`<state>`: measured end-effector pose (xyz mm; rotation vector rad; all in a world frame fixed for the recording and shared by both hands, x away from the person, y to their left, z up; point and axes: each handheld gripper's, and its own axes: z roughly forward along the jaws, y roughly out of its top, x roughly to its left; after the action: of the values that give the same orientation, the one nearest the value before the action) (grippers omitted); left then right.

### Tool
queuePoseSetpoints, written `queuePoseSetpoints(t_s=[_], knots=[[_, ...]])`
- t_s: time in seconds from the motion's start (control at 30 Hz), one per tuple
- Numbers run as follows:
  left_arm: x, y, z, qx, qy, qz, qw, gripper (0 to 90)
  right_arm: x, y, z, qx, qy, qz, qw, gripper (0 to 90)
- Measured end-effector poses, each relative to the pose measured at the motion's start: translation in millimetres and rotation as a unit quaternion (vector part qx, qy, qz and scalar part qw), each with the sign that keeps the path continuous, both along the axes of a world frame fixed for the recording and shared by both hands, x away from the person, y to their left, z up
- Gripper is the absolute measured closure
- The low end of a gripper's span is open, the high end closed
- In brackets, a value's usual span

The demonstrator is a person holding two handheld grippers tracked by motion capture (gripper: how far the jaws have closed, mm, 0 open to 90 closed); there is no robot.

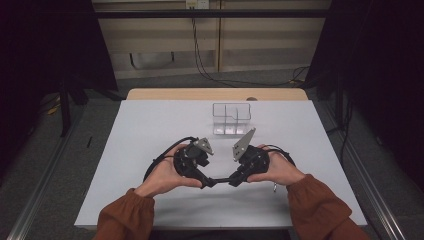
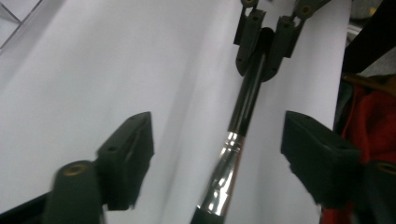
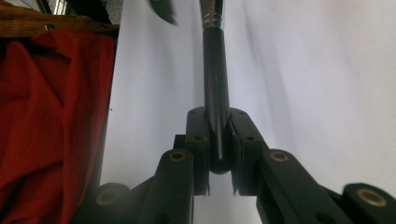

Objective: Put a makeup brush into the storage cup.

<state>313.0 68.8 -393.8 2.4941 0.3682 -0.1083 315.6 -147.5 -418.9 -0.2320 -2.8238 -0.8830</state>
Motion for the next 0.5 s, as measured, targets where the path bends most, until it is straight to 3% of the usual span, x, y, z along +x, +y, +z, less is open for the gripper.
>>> queuePoseSetpoints(t_s=[0.2, 0.27, 0.5], knots=[[-1.2, 5.9, -2.6, -0.010, -0.013, 0.019, 0.9997, 12.3, 0.6, -4.9, -1.2, 0.001, 0.001, -0.009, 1.0000, 79.6], [-0.7, 9.8, -2.0, -0.015, -0.015, 0.037, 0.9991, 8.9, -0.4, -7.2, -0.9, -0.003, 0.002, -0.013, 0.9999, 79.6], [2.8, 27.2, -1.2, -0.034, -0.025, 0.068, 0.9968, 4.9, -1.1, -19.5, -0.2, -0.002, -0.004, -0.032, 0.9995, 79.6]])
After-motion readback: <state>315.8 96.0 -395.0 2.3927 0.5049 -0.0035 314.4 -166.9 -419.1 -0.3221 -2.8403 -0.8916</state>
